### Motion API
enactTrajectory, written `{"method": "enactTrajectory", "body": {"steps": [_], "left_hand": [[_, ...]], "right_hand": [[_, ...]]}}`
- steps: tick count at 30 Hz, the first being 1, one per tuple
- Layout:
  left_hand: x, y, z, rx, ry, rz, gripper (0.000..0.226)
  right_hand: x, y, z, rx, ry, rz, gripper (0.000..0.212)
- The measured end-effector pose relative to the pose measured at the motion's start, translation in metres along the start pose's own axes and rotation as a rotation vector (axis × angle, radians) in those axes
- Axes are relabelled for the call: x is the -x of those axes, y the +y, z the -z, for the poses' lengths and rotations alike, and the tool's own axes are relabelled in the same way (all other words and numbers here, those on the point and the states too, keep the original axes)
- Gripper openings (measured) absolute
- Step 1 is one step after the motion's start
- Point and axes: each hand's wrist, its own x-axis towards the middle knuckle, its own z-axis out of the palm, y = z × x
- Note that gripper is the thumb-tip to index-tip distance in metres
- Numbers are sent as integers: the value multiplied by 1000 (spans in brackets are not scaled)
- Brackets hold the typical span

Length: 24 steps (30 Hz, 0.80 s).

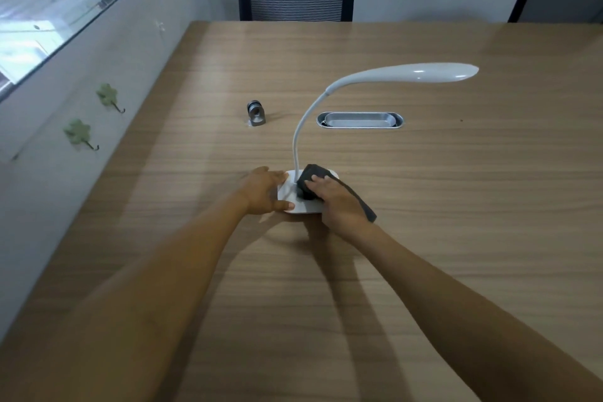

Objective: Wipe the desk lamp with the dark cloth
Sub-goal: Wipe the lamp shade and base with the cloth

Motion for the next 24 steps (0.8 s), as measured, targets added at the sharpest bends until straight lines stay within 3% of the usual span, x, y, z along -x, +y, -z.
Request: {"method": "enactTrajectory", "body": {"steps": [6, 11, 17, 24], "left_hand": [[-1, -2, -3, -20, 0, 13, 83], [0, -1, -3, -34, -38, -37, 88], [-2, -2, -5, -73, -59, -55, 93], [-3, -3, -4, -141, -67, -42, 94]], "right_hand": [[51, 12, -3, 38, 41, 128, 64], [36, 2, 9, -126, 329, 5, 54], [16, -15, -15, 51, 88, 131, 60], [49, 31, -19, 224, 144, 316, 46]]}}
